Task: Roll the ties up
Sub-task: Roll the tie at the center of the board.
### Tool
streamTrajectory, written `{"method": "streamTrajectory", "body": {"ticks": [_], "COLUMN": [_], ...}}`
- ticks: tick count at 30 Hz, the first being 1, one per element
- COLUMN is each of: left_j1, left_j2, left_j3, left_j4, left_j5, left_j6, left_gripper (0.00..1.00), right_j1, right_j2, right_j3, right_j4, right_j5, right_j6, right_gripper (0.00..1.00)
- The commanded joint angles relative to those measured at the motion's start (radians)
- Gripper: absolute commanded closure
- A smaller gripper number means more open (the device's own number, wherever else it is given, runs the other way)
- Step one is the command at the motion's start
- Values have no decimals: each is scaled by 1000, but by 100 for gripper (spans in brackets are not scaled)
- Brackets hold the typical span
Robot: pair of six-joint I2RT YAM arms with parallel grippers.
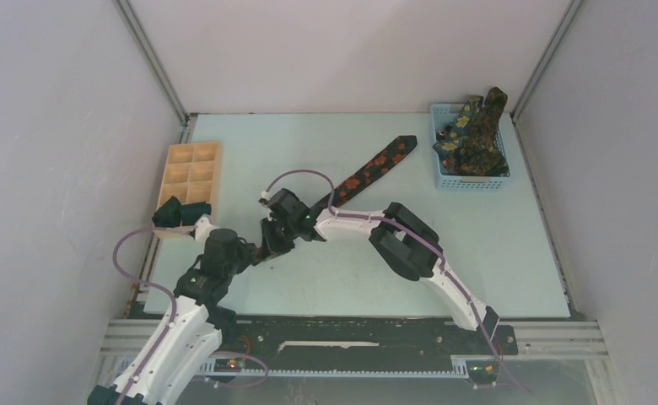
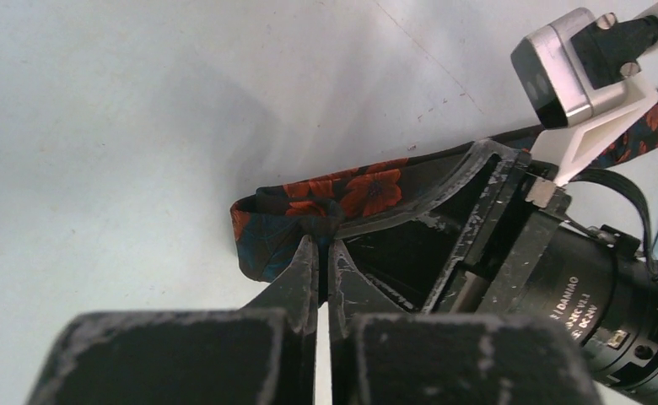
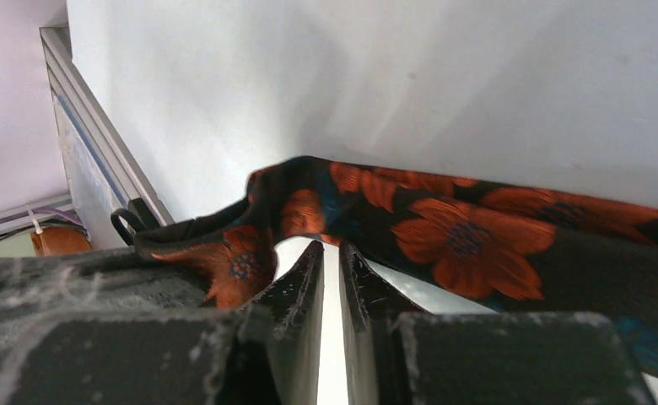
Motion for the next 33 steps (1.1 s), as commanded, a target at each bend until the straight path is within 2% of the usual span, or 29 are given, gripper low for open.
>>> {"method": "streamTrajectory", "body": {"ticks": [1, 5, 12, 20, 29, 31, 33], "left_j1": [7, 8, 7, 8, 7, 7, 7], "left_j2": [37, 70, 129, 252, 339, 352, 353], "left_j3": [-8, -11, -9, -21, 0, -2, -10], "left_j4": [71, 100, 160, 285, 347, 356, 370], "left_j5": [26, 24, 18, 47, 53, 58, 63], "left_j6": [34, 35, 21, -3, -3, -7, -13], "left_gripper": [100, 100, 100, 100, 100, 92, 75], "right_j1": [-61, -130, -204, -246, -249, -249, -249], "right_j2": [-93, -138, -248, -291, -315, -320, -321], "right_j3": [-66, -128, -250, -354, -369, -369, -361], "right_j4": [37, 81, 62, 93, 90, 105, 108], "right_j5": [-36, -122, -113, -135, -128, -130, -131], "right_j6": [3, 14, -17, -19, -28, -27, -27], "right_gripper": [84, 84, 84, 83, 83, 83, 83]}}
